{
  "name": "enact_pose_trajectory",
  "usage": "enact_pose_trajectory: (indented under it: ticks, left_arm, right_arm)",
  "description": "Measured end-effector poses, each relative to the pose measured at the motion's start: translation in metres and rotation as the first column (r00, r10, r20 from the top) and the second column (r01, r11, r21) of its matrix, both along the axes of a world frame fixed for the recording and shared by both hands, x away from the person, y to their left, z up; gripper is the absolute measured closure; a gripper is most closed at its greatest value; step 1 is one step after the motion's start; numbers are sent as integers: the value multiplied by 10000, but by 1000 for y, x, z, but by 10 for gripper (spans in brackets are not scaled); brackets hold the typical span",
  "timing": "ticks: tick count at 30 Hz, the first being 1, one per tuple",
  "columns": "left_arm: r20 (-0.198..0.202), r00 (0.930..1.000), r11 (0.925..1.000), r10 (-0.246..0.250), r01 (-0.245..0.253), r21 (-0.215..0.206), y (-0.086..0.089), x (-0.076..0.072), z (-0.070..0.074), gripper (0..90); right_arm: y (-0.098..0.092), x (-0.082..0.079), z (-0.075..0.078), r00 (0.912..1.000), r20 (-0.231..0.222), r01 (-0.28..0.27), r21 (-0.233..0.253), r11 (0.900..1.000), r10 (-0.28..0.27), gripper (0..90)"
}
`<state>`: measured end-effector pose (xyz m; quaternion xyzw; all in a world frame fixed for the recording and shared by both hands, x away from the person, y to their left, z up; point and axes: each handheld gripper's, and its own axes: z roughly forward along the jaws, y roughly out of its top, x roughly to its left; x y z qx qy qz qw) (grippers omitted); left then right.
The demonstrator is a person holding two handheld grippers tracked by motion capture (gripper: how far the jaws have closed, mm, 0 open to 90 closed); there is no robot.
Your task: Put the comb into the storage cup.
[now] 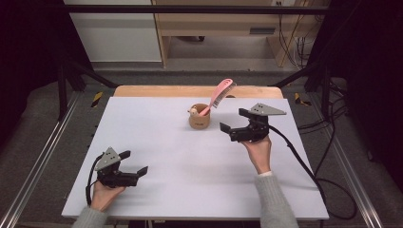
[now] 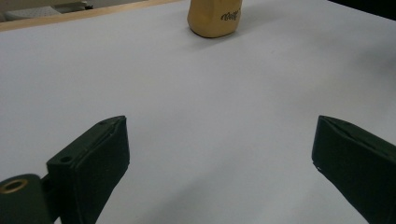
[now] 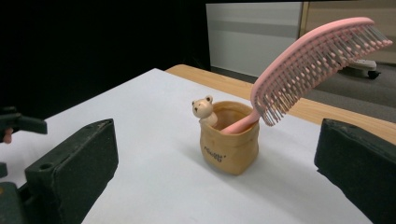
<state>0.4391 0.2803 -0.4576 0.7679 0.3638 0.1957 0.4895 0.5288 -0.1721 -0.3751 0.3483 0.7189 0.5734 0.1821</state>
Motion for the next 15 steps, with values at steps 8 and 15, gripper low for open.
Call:
enact_pose_trajectory:
  ticks: [8,15]
  left_arm:
    - [-28,10000,10000,-12,12,37,0,0,0,39]
    - [-42,10000,10000,-31,31,44,-1,0,-1,39]
  right_arm:
    - [-8,-19,-7,9990,221,-382,-51,9993,383,0]
    - [-19,-33,-20,9982,249,-552,-80,9984,553,0]
